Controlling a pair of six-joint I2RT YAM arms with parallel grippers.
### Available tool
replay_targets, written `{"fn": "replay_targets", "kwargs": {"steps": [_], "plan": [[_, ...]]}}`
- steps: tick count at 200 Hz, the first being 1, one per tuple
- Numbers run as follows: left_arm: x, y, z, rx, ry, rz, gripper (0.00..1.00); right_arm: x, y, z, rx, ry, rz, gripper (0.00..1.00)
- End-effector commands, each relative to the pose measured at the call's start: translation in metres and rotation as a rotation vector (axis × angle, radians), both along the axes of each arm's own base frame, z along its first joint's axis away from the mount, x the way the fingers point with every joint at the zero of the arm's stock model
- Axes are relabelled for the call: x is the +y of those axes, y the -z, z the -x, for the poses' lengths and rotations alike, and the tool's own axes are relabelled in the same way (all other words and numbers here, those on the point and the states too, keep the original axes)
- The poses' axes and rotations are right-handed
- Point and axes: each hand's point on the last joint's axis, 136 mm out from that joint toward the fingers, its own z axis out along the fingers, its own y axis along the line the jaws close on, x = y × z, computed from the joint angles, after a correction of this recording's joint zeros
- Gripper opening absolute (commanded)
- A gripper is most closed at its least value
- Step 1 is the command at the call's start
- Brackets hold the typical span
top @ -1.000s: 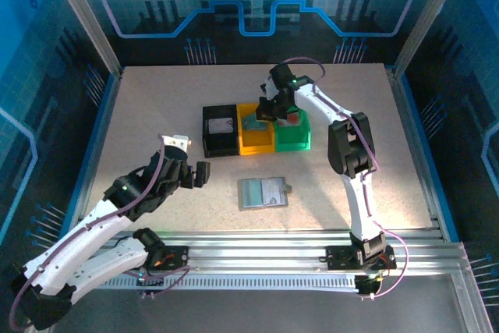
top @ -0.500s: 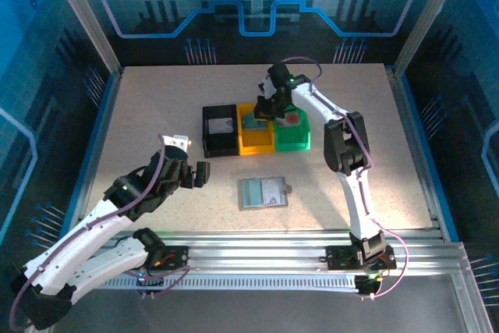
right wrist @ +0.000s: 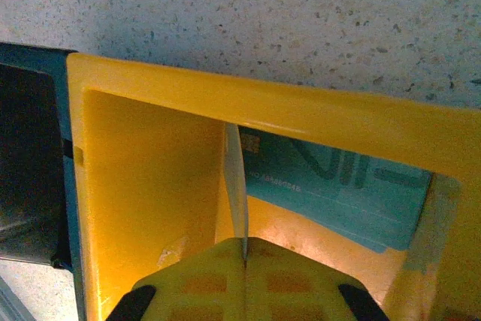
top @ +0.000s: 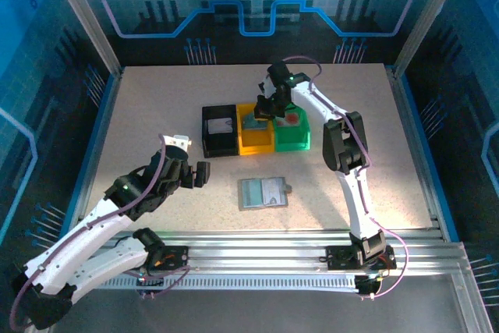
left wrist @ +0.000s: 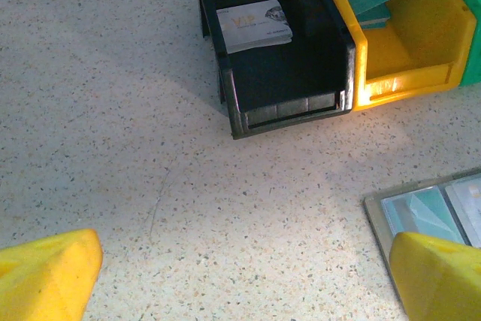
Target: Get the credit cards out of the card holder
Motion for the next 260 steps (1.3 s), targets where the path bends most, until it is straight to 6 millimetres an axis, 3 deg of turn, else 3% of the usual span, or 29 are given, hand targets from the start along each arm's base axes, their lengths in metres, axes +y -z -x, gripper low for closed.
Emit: {"fn": "replay_targets", "kwargs": {"steps": [1,46,110,156,159,174,206,233,260], "plan": [[0.006,0.004,-0.002,-0.001,-0.01,-0.037,0.99,-0.009,0.006,-0.004,0.017,0.015,0.029,0.09],[0.005,0.005,-0.002,0.005,-0.008,-0.036,0.99,-0.011,0.0,-0.005,0.003,0.009,0.043,0.17],[0.005,0.006,-0.002,0.01,-0.008,-0.04,0.99,-0.019,-0.017,-0.012,-0.032,0.017,0.067,0.19],[0.005,0.008,-0.002,0.016,-0.006,-0.04,0.99,-0.023,-0.058,-0.01,-0.106,0.013,0.075,0.22],[0.005,0.007,-0.002,0.015,-0.006,-0.039,0.99,-0.024,-0.072,-0.008,-0.131,0.013,0.069,0.23],[0.003,0.008,-0.002,0.022,0.001,-0.038,0.99,-0.023,-0.098,0.003,-0.182,0.003,0.065,0.24],[-0.008,0.013,0.0,0.069,0.053,-0.031,0.99,-0.023,-0.134,0.048,-0.279,-0.008,0.029,0.29],[-0.024,0.019,0.005,0.137,0.127,-0.001,0.99,-0.034,-0.134,0.095,-0.302,0.005,-0.022,0.32],[-0.042,0.021,0.014,0.22,0.183,0.068,0.99,-0.05,-0.116,0.143,-0.286,-0.003,-0.033,0.32]]}}
